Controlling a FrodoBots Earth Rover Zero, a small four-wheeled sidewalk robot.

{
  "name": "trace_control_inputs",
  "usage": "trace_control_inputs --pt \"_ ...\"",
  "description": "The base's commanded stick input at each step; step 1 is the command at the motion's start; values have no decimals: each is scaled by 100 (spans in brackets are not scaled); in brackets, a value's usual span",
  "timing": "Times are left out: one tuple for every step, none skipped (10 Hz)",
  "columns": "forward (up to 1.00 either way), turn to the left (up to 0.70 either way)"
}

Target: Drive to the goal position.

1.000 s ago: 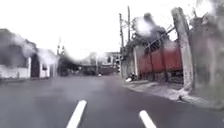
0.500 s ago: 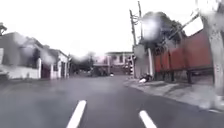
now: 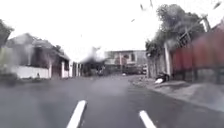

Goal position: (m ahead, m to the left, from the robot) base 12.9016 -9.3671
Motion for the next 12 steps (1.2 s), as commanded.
trace_control_inputs --pt "100 -34" --pt "100 -40" --pt "100 -38" --pt "100 -16" --pt "100 4" --pt "100 4" --pt "100 5" --pt "100 17" --pt "100 17" --pt "100 11" --pt "100 7" --pt "100 8"
